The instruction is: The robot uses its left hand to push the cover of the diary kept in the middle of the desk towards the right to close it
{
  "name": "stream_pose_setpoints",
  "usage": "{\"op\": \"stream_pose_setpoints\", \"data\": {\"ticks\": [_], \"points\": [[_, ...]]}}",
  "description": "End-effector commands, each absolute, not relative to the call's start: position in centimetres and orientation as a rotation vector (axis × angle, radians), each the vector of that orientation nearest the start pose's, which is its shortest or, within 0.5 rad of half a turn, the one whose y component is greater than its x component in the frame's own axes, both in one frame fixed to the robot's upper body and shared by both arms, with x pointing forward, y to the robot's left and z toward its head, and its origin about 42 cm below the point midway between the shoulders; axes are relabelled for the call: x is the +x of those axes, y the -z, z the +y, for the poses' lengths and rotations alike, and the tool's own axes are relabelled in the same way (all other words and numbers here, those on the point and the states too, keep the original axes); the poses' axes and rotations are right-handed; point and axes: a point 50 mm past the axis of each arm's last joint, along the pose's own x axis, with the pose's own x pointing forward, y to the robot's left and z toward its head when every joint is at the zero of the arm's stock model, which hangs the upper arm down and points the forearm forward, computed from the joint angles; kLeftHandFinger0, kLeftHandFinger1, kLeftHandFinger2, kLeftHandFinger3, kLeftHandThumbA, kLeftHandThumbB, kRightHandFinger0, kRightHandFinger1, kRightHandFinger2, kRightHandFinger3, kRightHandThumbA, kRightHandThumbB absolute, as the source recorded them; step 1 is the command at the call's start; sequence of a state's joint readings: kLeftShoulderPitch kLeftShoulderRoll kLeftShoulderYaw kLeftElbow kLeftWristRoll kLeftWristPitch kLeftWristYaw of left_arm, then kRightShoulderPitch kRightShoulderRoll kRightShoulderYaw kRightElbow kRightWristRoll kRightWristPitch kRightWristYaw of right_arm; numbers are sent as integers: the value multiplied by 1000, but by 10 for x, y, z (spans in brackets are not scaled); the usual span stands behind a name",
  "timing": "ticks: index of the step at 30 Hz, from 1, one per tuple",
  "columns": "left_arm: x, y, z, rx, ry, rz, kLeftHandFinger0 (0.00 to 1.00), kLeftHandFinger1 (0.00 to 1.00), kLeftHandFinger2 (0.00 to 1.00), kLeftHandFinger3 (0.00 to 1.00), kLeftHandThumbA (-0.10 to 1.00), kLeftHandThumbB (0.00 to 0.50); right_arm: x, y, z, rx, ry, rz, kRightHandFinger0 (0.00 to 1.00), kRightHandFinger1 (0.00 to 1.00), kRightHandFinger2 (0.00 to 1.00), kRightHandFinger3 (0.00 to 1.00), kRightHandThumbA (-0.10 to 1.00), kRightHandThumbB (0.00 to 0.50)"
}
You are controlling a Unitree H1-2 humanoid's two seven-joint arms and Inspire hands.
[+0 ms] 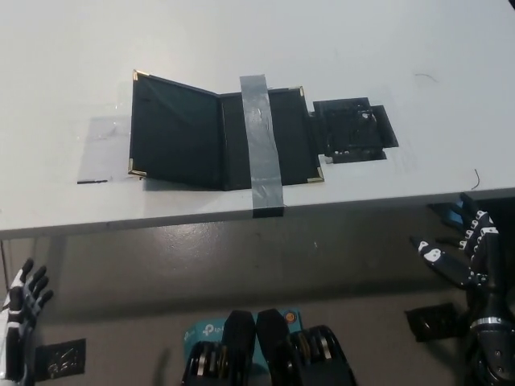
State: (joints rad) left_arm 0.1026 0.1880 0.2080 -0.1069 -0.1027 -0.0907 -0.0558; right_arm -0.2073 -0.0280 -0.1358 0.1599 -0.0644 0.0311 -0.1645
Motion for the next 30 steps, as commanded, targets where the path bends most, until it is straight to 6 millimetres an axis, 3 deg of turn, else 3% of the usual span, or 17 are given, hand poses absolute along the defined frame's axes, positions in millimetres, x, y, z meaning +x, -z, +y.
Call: {"op": "stream_pose_setpoints", "data": {"ticks": [1, 2, 4, 5, 6, 7, 9, 10, 11, 14, 16, 19, 20, 21, 23, 30], "points": [[242, -167, 318, 147, -16, -221, 1000, 1000, 1000, 1000, 1000, 413, 356, -126, -248, -73, 259, -83, 515, 719, 823, 882, 885, 78], [243, -168, 317, 145, -17, -222, 1000, 1000, 1000, 1000, 1000, 413, 358, -128, -249, -74, 258, -87, 513, 718, 822, 883, 885, 78], [241, -193, 309, 132, 35, -264, 1000, 1000, 1000, 1000, 1000, 350, 358, -129, -249, -80, 259, -84, 511, 716, 817, 887, 878, 43], [239, -221, 301, 112, 96, -340, 1000, 1000, 1000, 1000, 1000, 335, 359, -129, -249, -93, 255, -88, 514, 720, 821, 895, 887, 38], [239, -221, 301, 111, 97, -338, 1000, 1000, 1000, 1000, 1000, 334, 359, -129, -249, -93, 255, -88, 514, 720, 821, 897, 889, 38], [237, -245, 294, 57, 126, -400, 1000, 1000, 1000, 1000, 1000, 350, 358, -130, -248, -87, 258, -90, 515, 719, 818, 895, 886, 50], [238, -270, 289, 1, 166, -457, 1000, 1000, 1000, 1000, 1000, 352, 358, -129, -249, -75, 257, -92, 526, 728, 826, 895, 873, 67], [238, -271, 289, -3, 168, -458, 1000, 1000, 1000, 1000, 1000, 351, 358, -129, -249, -75, 257, -92, 527, 729, 827, 894, 871, 67], [239, -280, 290, 3, 180, -474, 1000, 1000, 1000, 1000, 1000, 366, 359, -128, -249, -81, 259, -90, 521, 719, 816, 887, 883, 79], [255, -315, 290, -50, 206, -532, 1000, 1000, 1000, 1000, 1000, 298, 359, -127, -249, -80, 258, -91, 511, 711, 810, 870, 904, 88], [267, -327, 291, -68, 206, -532, 1000, 1000, 1000, 1000, 1000, 287, 359, -127, -249, -83, 258, -92, 502, 701, 804, 863, 908, 87], [283, -336, 294, -122, 192, -511, 1000, 1000, 1000, 1000, 1000, 247, 356, -127, -250, -78, 255, -86, 502, 697, 807, 863, 903, 78], [297, -336, 298, -145, 179, -492, 1000, 1000, 1000, 1000, 1000, 218, 355, -128, -250, -73, 259, -79, 512, 695, 807, 861, 889, 80], [318, -335, 304, -198, 156, -460, 1000, 1000, 1000, 1000, 1000, 241, 356, -127, -249, -50, 263, -70, 514, 695, 808, 857, 862, 93], [327, -333, 307, -210, 142, -439, 1000, 1000, 1000, 1000, 1000, 252, 356, -128, -249, -41, 267, -68, 513, 694, 805, 852, 848, 93], [379, -293, 321, -412, 34, -268, 1000, 1000, 1000, 1000, 1000, 233, 355, -127, -250, -65, 264, -78, 498, 686, 806, 852, 864, 79]]}}
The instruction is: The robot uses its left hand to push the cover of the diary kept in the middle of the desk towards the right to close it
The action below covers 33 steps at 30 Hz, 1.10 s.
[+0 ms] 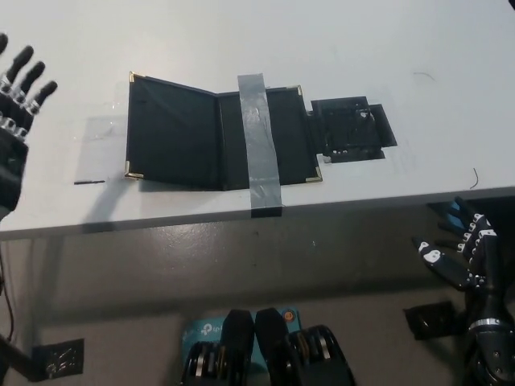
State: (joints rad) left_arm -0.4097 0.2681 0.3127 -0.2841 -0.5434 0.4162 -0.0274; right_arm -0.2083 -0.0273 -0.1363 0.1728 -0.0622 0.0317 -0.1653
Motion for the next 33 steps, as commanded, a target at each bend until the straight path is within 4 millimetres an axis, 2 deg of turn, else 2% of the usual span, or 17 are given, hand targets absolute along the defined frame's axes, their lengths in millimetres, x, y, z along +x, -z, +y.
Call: {"op": "stream_pose_setpoints", "data": {"ticks": [1, 3, 4, 8, 9, 10, 11, 15, 19, 23, 26, 28, 29, 33], "points": [[388, -287, 321, -439, 5, -241, 1000, 1000, 1000, 1000, 1000, 229, 356, -128, -251, -69, 263, -81, 501, 690, 810, 859, 874, 85], [397, -281, 321, -474, -14, -220, 1000, 1000, 1000, 1000, 1000, 225, 357, -129, -251, -67, 264, -84, 502, 693, 811, 862, 879, 93], [407, -268, 321, -514, -25, -188, 1000, 1000, 1000, 1000, 1000, 196, 356, -129, -251, -63, 265, -80, 507, 695, 815, 866, 878, 89], [420, -252, 318, -550, -63, -133, 1000, 1000, 1000, 1000, 1000, 218, 356, -129, -251, -41, 268, -71, 520, 702, 815, 865, 857, 86], [427, -240, 312, -557, -83, -96, 1000, 1000, 1000, 1000, 1000, 217, 357, -130, -250, -51, 264, -75, 514, 704, 817, 870, 881, 96], [429, -237, 311, -556, -86, -85, 1000, 1000, 1000, 1000, 1000, 215, 357, -130, -250, -48, 264, -77, 515, 704, 817, 868, 880, 95], [430, -232, 308, -550, -86, -67, 1000, 1000, 1000, 1000, 1000, 234, 356, -130, -250, -53, 261, -79, 520, 705, 817, 865, 878, 91], [435, -219, 296, -552, -89, -33, 1000, 1000, 1000, 1000, 1000, 231, 356, -132, -252, -61, 262, -78, 532, 711, 817, 865, 881, 100], [436, -212, 283, -535, -98, -10, 1000, 1000, 1000, 1000, 1000, 242, 356, -133, -251, -65, 257, -80, 529, 710, 824, 871, 882, 80], [438, -205, 264, -508, -71, 27, 1000, 1000, 1000, 1000, 1000, 205, 358, -134, -250, -69, 251, -84, 536, 712, 822, 871, 881, 84], [437, -193, 256, -501, -81, 63, 1000, 1000, 1000, 1000, 1000, 215, 360, -135, -248, -72, 244, -89, 531, 707, 817, 869, 881, 79], [437, -186, 254, -492, -87, 82, 1000, 1000, 1000, 1000, 1000, 227, 361, -135, -248, -74, 242, -94, 525, 703, 813, 867, 881, 84], [434, -174, 253, -481, -94, 111, 1000, 1000, 1000, 1000, 1000, 214, 360, -135, -248, -78, 245, -91, 525, 699, 805, 860, 880, 79], [431, -161, 252, -476, -115, 146, 1000, 1000, 1000, 1000, 1000, 204, 361, -137, -249, -87, 245, -93, 522, 698, 800, 857, 876, 72]]}}
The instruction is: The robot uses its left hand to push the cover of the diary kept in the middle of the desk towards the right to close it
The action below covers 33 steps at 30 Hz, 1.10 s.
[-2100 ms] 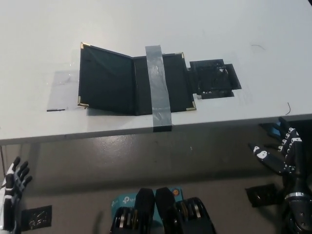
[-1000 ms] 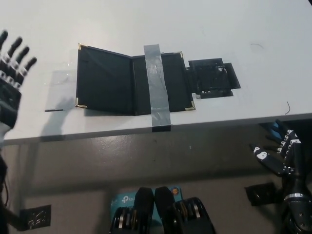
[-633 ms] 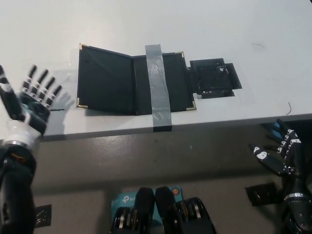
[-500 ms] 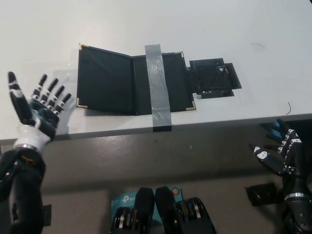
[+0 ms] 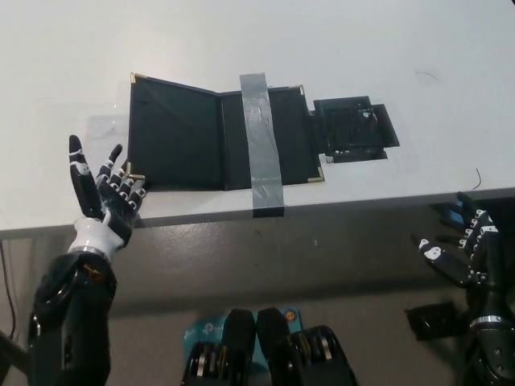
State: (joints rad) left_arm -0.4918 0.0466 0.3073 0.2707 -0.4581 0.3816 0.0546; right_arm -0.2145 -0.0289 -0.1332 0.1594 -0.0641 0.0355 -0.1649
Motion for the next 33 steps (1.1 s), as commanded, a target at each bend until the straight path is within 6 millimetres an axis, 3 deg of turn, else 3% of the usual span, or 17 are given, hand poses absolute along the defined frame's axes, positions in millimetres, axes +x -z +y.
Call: {"op": "stream_pose_setpoints", "data": {"ticks": [1, 5, 8, 10, 11, 13, 16, 17, 19, 30, 31, 32, 33], "points": [[431, -159, 252, -479, -125, 155, 1000, 1000, 1000, 1000, 1000, 205, 361, -137, -249, -86, 243, -94, 520, 700, 801, 858, 876, 70], [430, -154, 242, -492, -110, 182, 1000, 1000, 1000, 1000, 1000, 197, 361, -137, -249, -91, 241, -94, 531, 711, 811, 863, 878, 70], [433, -157, 218, -491, -57, 185, 1000, 1000, 1000, 1000, 1000, 194, 361, -137, -251, -76, 246, -93, 533, 702, 805, 858, 861, 80], [437, -168, 192, -487, 29, 152, 1000, 1000, 1000, 1000, 1000, 220, 360, -137, -249, -83, 244, -92, 539, 706, 813, 864, 859, 65], [437, -170, 189, -488, 43, 148, 1000, 1000, 1000, 1000, 1000, 224, 360, -137, -249, -81, 244, -92, 540, 707, 815, 864, 859, 64], [443, -192, 158, -411, 134, 92, 1000, 1000, 1000, 1000, 1000, 213, 360, -137, -249, -87, 242, -90, 541, 712, 819, 867, 863, 69], [447, -222, 129, -366, 209, 33, 1000, 1000, 1000, 1000, 1000, 227, 360, -137, -250, -92, 243, -93, 532, 700, 808, 859, 863, 67], [446, -222, 129, -365, 209, 33, 1000, 1000, 1000, 1000, 1000, 228, 360, -137, -250, -92, 243, -93, 531, 699, 806, 858, 862, 68], [447, -248, 106, -245, 303, -51, 1000, 1000, 1000, 1000, 1000, 258, 359, -137, -251, -96, 239, -89, 538, 707, 813, 869, 868, 61], [447, -250, 103, -223, 312, -61, 1000, 1000, 1000, 1000, 1000, 261, 359, -138, -251, -98, 238, -86, 540, 706, 813, 870, 869, 60], [437, -295, 42, 370, 577, -376, 1000, 1000, 1000, 1000, 1000, 356, 364, -137, -249, -100, 217, -96, 530, 702, 809, 877, 874, 74], [436, -296, 38, 589, 584, -446, 1000, 1000, 1000, 1000, 1000, 375, 364, -137, -248, -100, 213, -96, 528, 702, 810, 878, 874, 72], [436, -296, 33, 1030, 560, -640, 1000, 1000, 1000, 1000, 1000, 324, 363, -138, -248, -101, 215, -97, 523, 696, 803, 875, 868, 68]]}}
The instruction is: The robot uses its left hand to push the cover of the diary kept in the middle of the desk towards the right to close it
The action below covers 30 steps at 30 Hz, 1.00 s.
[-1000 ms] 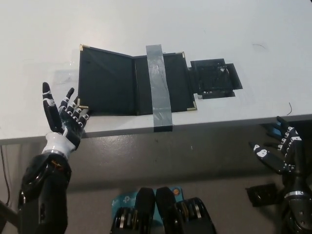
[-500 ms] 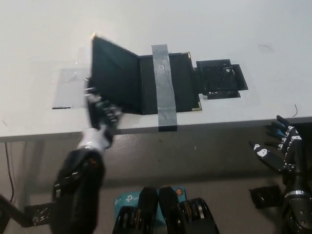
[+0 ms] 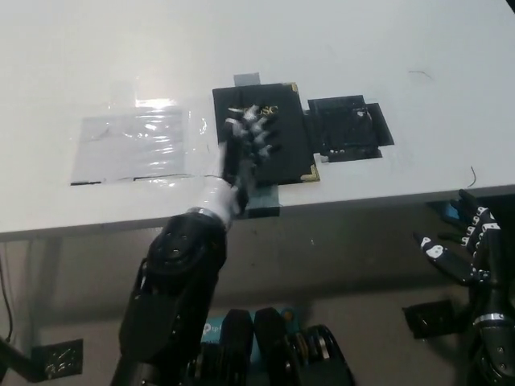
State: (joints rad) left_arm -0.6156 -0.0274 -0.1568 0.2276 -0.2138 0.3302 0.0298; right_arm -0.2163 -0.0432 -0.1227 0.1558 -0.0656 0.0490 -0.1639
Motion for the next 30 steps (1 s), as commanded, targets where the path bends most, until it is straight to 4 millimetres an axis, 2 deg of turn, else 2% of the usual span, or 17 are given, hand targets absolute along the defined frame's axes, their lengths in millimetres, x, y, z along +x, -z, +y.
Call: {"op": "stream_pose_setpoints", "data": {"ticks": [1, 4, 6, 11, 12, 15, 18, 20, 22, 23, 25, 27, 28, 29, 30], "points": [[435, -294, 33, 1150, 562, -661, 1000, 1000, 1000, 1000, 1000, 324, 363, -137, -248, -100, 215, -97, 525, 695, 801, 877, 868, 73], [435, -283, 41, 1272, 551, -639, 1000, 1000, 1000, 1000, 1000, 344, 361, -135, -247, -82, 215, -82, 549, 702, 803, 893, 865, 75], [437, -276, 52, 1325, 542, -604, 1000, 1000, 1000, 1000, 1000, 304, 361, -137, -247, -92, 212, -82, 542, 695, 799, 893, 866, 68], [443, -267, 72, 1364, 528, -570, 1000, 1000, 1000, 1000, 1000, 301, 361, -136, -251, -95, 216, -85, 532, 695, 796, 872, 855, 61], [443, -267, 77, 1367, 526, -564, 1000, 1000, 1000, 1000, 1000, 287, 360, -135, -251, -99, 218, -83, 542, 701, 804, 876, 865, 62], [444, -268, 82, 1375, 515, -573, 1000, 1000, 1000, 1000, 1000, 295, 358, -133, -252, -102, 224, -82, 550, 704, 807, 880, 886, 73], [440, -276, 88, 1366, 497, -596, 1000, 1000, 1000, 1000, 1000, 275, 357, -133, -252, -120, 224, -77, 544, 712, 813, 885, 922, 89], [436, -282, 92, 1342, 477, -629, 1000, 1000, 1000, 1000, 1000, 280, 357, -132, -252, -115, 228, -74, 547, 715, 817, 888, 928, 98], [432, -287, 93, 1318, 463, -652, 1000, 1000, 1000, 1000, 1000, 276, 357, -132, -252, -118, 225, -79, 542, 708, 811, 887, 912, 66], [428, -291, 95, 1298, 454, -664, 1000, 1000, 1000, 1000, 1000, 284, 357, -132, -253, -128, 221, -87, 536, 708, 815, 891, 909, 49], [416, -301, 97, 1249, 429, -719, 1000, 1000, 1000, 1000, 1000, 315, 358, -131, -253, -119, 227, -85, 522, 698, 803, 879, 901, 67], [403, -313, 99, 1196, 406, -776, 1000, 1000, 1000, 1000, 1000, 331, 357, -130, -253, -64, 218, -70, 563, 744, 849, 908, 880, 86], [386, -323, 103, 1130, 397, -803, 1000, 1000, 1000, 1000, 1000, 341, 357, -130, -252, -46, 223, -68, 582, 763, 862, 912, 850, 93], [361, -338, 107, 1030, 386, -864, 1000, 1000, 1000, 1000, 1000, 330, 357, -132, -253, -57, 230, -73, 575, 755, 860, 913, 847, 72], [351, -343, 110, 990, 379, -898, 1000, 1000, 1000, 1000, 1000, 325, 358, -132, -253, -68, 233, -78, 567, 748, 856, 910, 852, 74]]}}
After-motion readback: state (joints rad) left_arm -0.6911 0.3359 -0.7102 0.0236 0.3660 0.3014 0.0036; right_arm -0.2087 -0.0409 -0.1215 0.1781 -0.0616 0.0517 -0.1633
